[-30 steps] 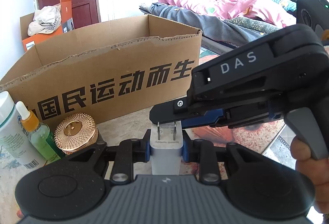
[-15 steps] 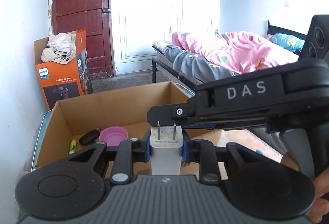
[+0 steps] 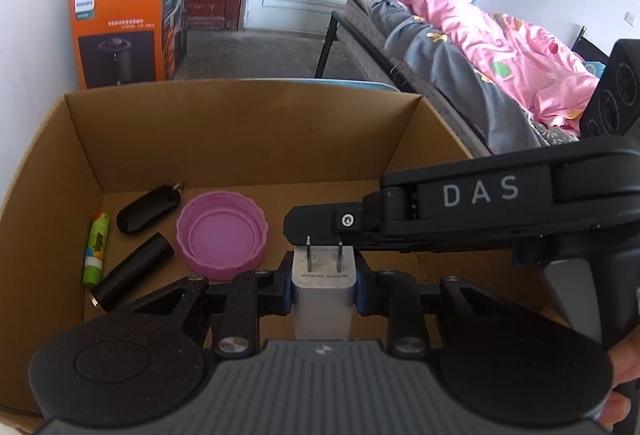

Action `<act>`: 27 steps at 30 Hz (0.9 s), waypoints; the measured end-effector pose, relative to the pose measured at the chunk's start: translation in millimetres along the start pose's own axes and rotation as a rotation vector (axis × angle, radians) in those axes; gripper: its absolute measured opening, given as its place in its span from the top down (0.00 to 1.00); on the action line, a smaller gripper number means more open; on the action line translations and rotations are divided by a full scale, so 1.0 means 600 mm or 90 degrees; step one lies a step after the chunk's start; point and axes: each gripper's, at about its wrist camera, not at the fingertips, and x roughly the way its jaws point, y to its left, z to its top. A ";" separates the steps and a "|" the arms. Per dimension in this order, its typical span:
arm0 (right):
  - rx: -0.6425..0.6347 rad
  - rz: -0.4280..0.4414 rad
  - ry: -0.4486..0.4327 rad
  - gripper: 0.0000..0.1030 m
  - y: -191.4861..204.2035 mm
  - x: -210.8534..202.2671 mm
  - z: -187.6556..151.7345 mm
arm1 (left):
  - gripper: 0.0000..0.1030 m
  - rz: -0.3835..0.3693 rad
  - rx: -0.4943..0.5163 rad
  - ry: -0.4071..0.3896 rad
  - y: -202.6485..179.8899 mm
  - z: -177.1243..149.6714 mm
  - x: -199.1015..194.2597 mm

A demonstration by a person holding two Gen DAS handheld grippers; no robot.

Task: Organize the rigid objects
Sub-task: 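Carry the white plug into the box and open the right tool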

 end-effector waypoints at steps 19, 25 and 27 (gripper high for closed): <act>-0.047 -0.006 0.018 0.74 0.010 0.018 0.000 | 0.42 0.024 -0.019 0.009 -0.003 0.005 0.010; -0.044 0.046 -0.086 0.72 0.021 -0.089 -0.026 | 0.23 0.021 0.021 -0.052 -0.029 -0.013 -0.062; -0.046 0.074 -0.127 0.72 0.027 -0.137 -0.046 | 0.16 0.007 0.031 -0.075 -0.037 -0.026 -0.097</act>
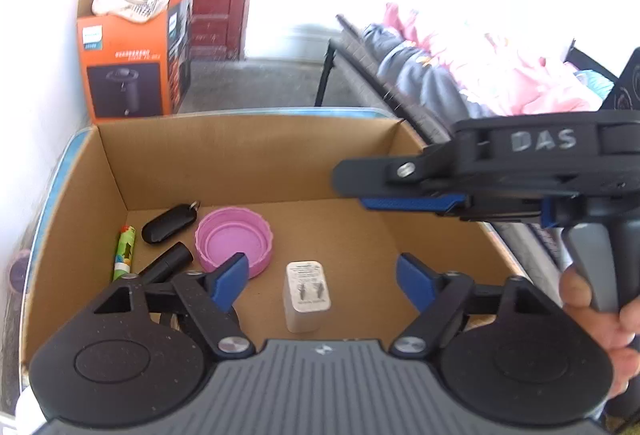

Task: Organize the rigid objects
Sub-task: 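Carry the white plug into the box and open the right tool, then move the right tool down to the gold-lidded round jar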

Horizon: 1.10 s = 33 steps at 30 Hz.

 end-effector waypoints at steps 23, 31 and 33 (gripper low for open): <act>0.078 0.030 0.071 0.62 0.014 0.014 -0.230 | 0.07 0.083 0.089 0.003 -0.012 -0.241 -0.089; 0.064 -0.019 0.114 0.64 -0.003 0.100 -0.233 | 0.26 0.090 0.070 0.021 0.017 -0.237 -0.034; 0.062 -0.022 0.121 0.65 -0.005 0.114 -0.233 | 0.29 0.086 0.063 0.027 0.022 -0.235 -0.024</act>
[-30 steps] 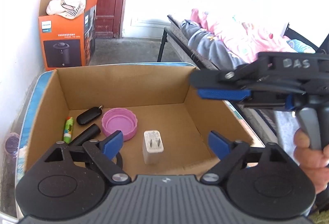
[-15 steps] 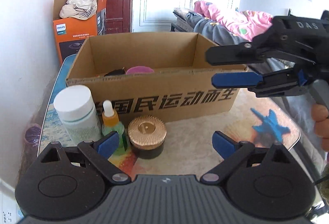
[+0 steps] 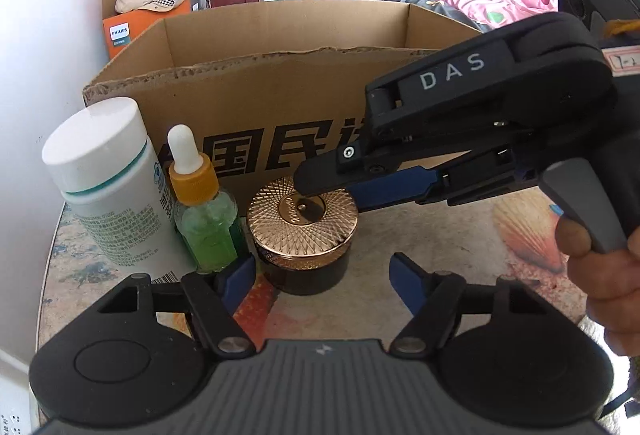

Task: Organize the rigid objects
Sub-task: 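Move the right tool down to the gold-lidded round jar, then close the right tool on the gold jar and lift it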

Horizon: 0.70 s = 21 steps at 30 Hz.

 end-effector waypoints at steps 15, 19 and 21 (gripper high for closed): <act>0.009 -0.026 -0.006 0.65 -0.015 -0.042 -0.012 | 0.30 -0.058 0.039 0.004 -0.039 -0.007 -0.006; 0.020 -0.041 -0.019 0.65 -0.032 -0.077 -0.025 | 0.30 -0.097 0.054 0.010 -0.059 -0.011 -0.015; 0.027 -0.046 -0.025 0.65 -0.041 -0.096 -0.031 | 0.30 -0.111 0.061 0.012 -0.067 -0.013 -0.019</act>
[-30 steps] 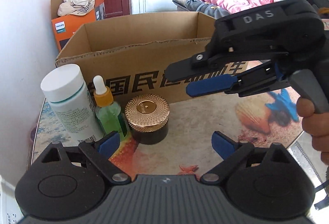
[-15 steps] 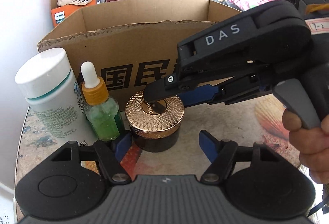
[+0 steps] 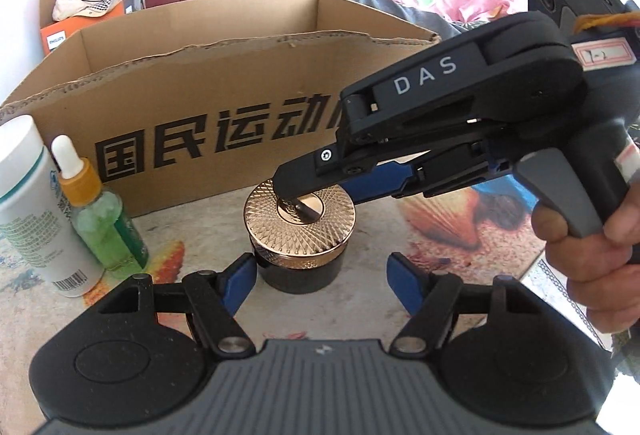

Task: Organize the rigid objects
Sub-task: 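Close the right tool on the gold jar and lift it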

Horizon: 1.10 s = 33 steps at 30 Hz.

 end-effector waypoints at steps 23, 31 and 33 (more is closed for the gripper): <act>0.023 0.024 -0.010 0.62 -0.031 -0.025 -0.019 | 0.45 0.054 0.008 0.012 -0.038 0.033 0.059; 0.021 0.023 -0.011 0.60 -0.030 -0.020 -0.020 | 0.45 0.061 0.012 0.014 -0.044 0.028 0.055; 0.019 0.022 -0.012 0.59 -0.029 -0.019 -0.020 | 0.45 0.061 0.013 0.014 -0.046 0.029 0.056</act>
